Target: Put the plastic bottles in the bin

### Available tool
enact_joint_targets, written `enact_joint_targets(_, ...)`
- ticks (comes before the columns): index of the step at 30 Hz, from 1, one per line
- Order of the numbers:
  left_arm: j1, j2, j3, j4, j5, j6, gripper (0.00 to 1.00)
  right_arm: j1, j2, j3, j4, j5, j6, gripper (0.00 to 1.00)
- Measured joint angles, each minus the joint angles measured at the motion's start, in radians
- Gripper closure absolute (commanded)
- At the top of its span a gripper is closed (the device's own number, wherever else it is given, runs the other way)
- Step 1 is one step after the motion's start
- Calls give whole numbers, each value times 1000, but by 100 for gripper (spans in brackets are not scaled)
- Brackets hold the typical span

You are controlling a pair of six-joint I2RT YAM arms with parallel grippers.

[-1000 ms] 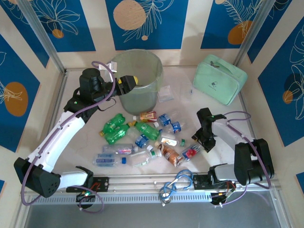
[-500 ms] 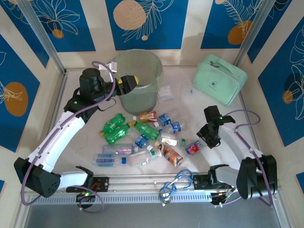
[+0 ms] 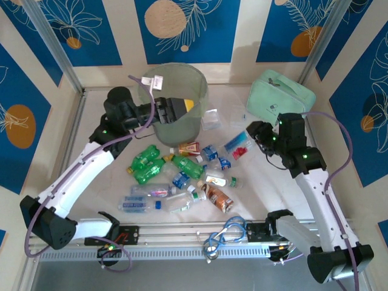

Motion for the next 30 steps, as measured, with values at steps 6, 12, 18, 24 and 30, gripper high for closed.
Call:
enact_joint_targets(6,-79,90,0,81,71,-68,0,53,23,104,207,-104,43,52)
enact_joint_targets(12,-109,113,2,122,107,-92,0,73,35,122,371,-164,104,51)
enact_joint_targets(18,-143,133,4,166,140,-117,0,115,45,122,448,-167,123,50)
enact_joint_targets(24,-167,158,4,240,159,-164,3,144,45,111,489,-161,127,49)
enact_joint_targets(30,-167,159,7,268,163,-174,11,152,31,76,525,-138,146,49)
